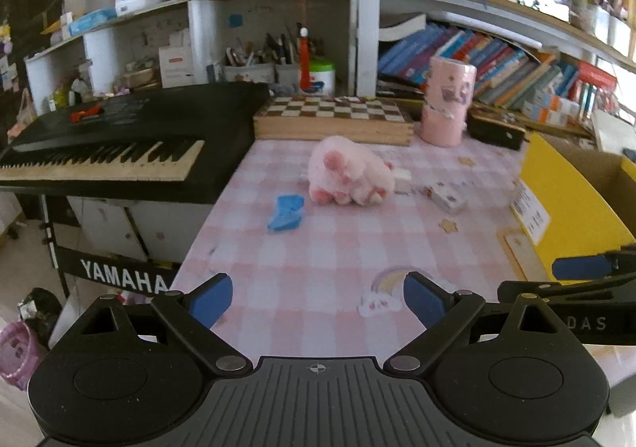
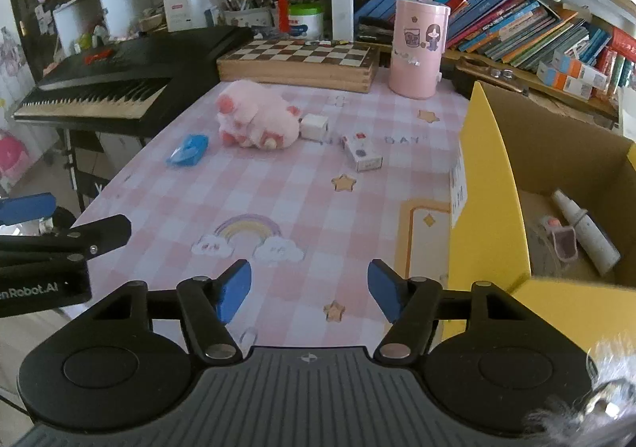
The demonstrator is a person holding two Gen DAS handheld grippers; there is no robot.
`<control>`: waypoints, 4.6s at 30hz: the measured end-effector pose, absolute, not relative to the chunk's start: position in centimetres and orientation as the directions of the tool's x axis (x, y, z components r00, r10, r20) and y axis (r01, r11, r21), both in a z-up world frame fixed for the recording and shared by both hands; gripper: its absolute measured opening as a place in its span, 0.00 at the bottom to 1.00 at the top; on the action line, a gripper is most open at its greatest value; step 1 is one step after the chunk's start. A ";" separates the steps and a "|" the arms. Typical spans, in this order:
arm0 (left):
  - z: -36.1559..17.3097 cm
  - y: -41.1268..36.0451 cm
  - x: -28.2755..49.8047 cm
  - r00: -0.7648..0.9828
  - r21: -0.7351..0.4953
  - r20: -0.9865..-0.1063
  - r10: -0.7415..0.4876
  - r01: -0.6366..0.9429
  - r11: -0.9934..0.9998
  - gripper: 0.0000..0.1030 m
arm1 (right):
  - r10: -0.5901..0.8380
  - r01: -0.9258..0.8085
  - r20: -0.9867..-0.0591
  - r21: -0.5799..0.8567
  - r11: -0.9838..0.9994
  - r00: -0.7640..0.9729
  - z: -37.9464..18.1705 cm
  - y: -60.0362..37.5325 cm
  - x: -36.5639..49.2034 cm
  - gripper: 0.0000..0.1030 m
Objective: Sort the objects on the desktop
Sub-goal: 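Move the left tool toward the blue plastic bag while the right tool approaches the white box, then grasp the blue plastic bag with the left tool while the right tool grasps the white box, then lift the blue bag and white box off the table, then carry the blue bag and white box with both tools toward the yellow box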
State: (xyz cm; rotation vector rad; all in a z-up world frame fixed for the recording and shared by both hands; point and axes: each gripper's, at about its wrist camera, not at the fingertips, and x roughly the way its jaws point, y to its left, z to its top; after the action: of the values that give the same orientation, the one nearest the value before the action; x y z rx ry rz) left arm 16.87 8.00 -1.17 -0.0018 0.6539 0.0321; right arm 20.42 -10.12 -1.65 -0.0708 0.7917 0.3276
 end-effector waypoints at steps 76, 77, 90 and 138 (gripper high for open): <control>0.6 9.0 23.2 0.800 -0.122 -0.588 -0.118 0.056 0.991 0.27 | 0.277 -0.241 -0.688 0.151 0.959 0.671 0.3 -10.8 28.8 0.27; 0.7 9.1 22.7 0.803 -0.123 -0.583 -0.126 0.066 0.990 0.27 | 0.275 -0.240 -0.684 0.150 0.959 0.675 0.6 -10.9 28.1 0.27; 1.4 9.4 15.6 0.793 -0.138 -0.570 -0.218 0.169 0.976 0.27 | 0.247 -0.228 -0.677 0.120 0.966 0.693 1.3 -10.1 19.4 0.27; 0.8 6.6 4.1 0.679 -0.093 -0.579 -0.451 0.495 0.864 0.27 | 0.088 -0.010 -0.721 0.112 0.994 0.687 -0.3 -10.8 1.5 0.27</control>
State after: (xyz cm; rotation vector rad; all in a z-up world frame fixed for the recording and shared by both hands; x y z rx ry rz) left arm 4.05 6.61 0.80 0.0735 0.6304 -0.5320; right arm 1.53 -10.84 -0.34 0.1017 0.8118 0.0547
